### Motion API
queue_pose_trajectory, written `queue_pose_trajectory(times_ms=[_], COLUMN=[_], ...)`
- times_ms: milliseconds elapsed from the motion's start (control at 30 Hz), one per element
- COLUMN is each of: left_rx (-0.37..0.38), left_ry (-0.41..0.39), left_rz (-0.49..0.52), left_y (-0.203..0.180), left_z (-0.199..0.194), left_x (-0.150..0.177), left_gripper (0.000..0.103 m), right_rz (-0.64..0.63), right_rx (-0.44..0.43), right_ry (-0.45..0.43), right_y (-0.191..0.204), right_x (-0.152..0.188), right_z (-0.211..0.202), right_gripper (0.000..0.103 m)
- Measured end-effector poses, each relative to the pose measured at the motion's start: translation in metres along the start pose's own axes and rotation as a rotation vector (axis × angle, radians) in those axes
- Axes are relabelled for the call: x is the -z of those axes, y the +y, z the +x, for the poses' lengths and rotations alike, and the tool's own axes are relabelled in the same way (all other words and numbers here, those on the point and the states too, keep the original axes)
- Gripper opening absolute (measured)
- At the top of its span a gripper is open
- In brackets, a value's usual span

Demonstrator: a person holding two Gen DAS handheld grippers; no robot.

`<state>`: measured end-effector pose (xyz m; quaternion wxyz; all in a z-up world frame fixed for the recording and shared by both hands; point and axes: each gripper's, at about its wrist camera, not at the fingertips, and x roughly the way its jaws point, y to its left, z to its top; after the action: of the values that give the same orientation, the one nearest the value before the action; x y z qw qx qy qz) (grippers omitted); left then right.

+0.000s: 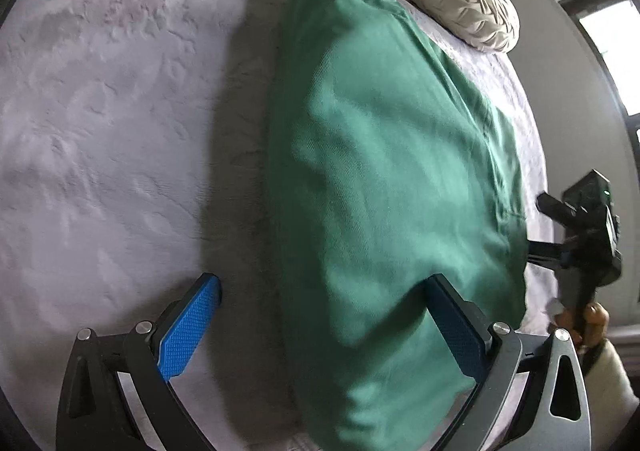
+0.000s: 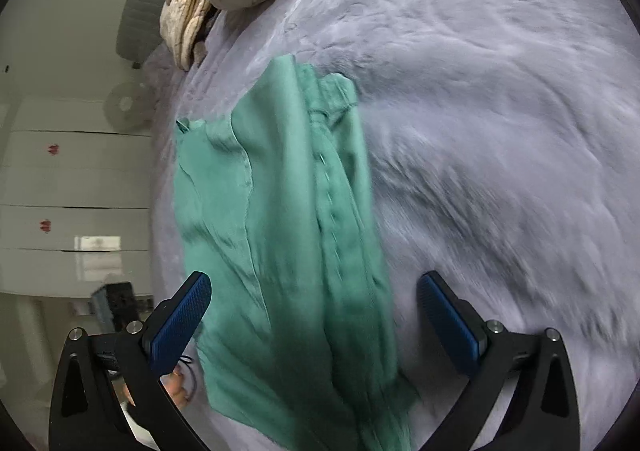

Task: Fold large clothes
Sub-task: 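Grasp the folded jacket's edge with the right tool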

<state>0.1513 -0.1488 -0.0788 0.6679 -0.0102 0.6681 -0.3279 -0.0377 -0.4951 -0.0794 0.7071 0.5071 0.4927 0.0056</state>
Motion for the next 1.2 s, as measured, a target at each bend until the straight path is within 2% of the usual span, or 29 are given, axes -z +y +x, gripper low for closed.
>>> queue_pose_trajectory(times_ms=[200,300,400,467,567,833,867,900,933,967,1000,1033,1100,1200], left_rx=[0.060,0.064,0.036,0.024,0.020,0.000,-0.002,-0.002,0.000,0.002,0.008,0.017,0.039,0.100], left_ry=[0.030,0.041,0.040,0.034,0.046,0.048,0.041,0.035,0.027,0.019,0.011,0.004,-0.003,-0.014], left_rz=[0.043,0.073,0.110,0.151,0.194,0.190,0.188,0.188,0.191,0.199,0.210,0.214,0.214,0.194], left_y=[-0.014,-0.022,-0.031,-0.034,-0.038,-0.048,-0.049,-0.047,-0.046,-0.046,-0.048,-0.049,-0.049,-0.046], left_z=[0.024,0.031,0.035,0.037,0.042,0.052,0.051,0.047,0.042,0.039,0.034,0.028,0.017,-0.002], left_x=[-0.004,-0.007,-0.004,0.000,0.001,-0.006,-0.005,-0.002,0.002,0.003,0.004,0.005,0.004,0.002], left_gripper=[0.102,0.102,0.102,0.102,0.102,0.102,0.101,0.096,0.092,0.084,0.075,0.072,0.056,0.049], right_rz=[0.015,0.006,-0.056,-0.096,-0.072,-0.055,-0.047,-0.040,-0.035,-0.033,-0.016,0.000,0.017,0.016], right_rx=[-0.088,-0.108,-0.192,-0.178,-0.145,-0.117,-0.112,-0.107,-0.094,-0.084,-0.051,-0.059,-0.094,-0.136], right_ry=[0.025,0.032,0.040,0.048,0.066,0.065,0.062,0.060,0.056,0.055,0.061,0.058,0.044,0.023], right_y=[0.004,0.013,0.034,0.039,0.027,0.022,0.023,0.022,0.024,0.023,0.021,0.016,0.012,0.027], right_x=[-0.033,-0.043,-0.046,-0.047,-0.050,-0.057,-0.058,-0.059,-0.060,-0.059,-0.059,-0.057,-0.050,-0.044], right_z=[0.022,0.031,0.033,0.036,0.044,0.059,0.060,0.059,0.059,0.059,0.060,0.057,0.050,0.038], right_gripper=[0.103,0.103,0.103,0.103,0.103,0.103,0.102,0.101,0.090,0.051,0.039,0.036,0.026,0.021])
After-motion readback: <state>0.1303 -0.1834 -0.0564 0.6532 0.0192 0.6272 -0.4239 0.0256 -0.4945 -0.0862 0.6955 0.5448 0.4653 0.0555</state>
